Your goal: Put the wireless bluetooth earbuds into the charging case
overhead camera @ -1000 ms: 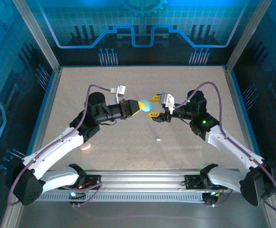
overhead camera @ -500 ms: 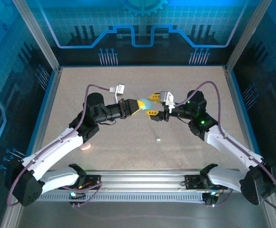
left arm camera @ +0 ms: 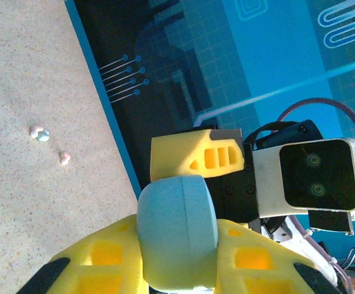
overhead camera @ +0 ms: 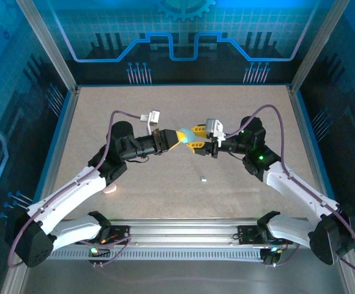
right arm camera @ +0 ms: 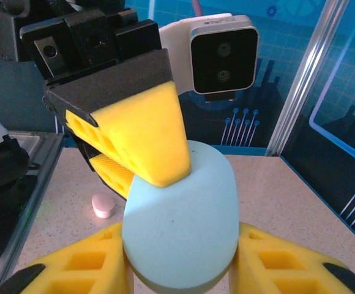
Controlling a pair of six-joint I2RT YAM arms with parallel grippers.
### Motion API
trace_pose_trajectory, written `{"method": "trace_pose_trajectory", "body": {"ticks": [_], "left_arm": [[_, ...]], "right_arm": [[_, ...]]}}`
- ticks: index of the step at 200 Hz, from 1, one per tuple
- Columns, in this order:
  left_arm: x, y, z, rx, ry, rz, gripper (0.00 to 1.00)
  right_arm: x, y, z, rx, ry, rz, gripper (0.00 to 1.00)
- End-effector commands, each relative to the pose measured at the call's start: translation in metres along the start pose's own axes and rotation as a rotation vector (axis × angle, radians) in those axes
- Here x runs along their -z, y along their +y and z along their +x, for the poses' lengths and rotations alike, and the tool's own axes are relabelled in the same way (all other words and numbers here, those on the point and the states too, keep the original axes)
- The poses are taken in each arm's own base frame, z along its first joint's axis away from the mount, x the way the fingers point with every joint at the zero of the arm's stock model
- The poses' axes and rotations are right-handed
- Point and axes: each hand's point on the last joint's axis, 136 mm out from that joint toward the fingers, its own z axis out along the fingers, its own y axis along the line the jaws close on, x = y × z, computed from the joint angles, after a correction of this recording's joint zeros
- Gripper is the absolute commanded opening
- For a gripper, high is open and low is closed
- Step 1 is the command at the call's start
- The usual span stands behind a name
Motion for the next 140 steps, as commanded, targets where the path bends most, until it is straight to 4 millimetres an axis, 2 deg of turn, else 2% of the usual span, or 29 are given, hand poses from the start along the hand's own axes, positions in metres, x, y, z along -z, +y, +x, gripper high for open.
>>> {"method": "trace_pose_trajectory", "body": {"ticks": [1, 11, 28, 59, 95, 140], "left_arm": [[0.008, -0.006, 0.0, -0.058, -0.013, 0.011, 0.13], [0.008, -0.007, 0.0, -0.058, -0.011, 0.011, 0.13], [0.008, -0.007, 0.0, -0.057, -0.012, 0.012, 0.13], [0.007, -0.009, 0.001, -0.056, -0.007, 0.019, 0.13], [0.005, -0.007, 0.001, -0.048, 0.0, 0.023, 0.13], [0.004, -0.008, 0.001, -0.044, 0.001, 0.031, 0.13]], "right_arm": [[0.006, 0.005, -0.011, 0.013, -0.01, -0.04, 0.46], [0.006, 0.003, -0.01, 0.016, -0.011, -0.028, 0.51], [0.007, -0.001, -0.01, 0.025, -0.016, 0.004, 0.53], [0.008, -0.001, -0.011, 0.026, -0.021, 0.011, 0.51], [0.004, -0.001, -0.019, 0.028, -0.053, 0.007, 0.53], [-0.003, 0.0, -0.018, 0.027, -0.046, -0.003, 0.53]]}}
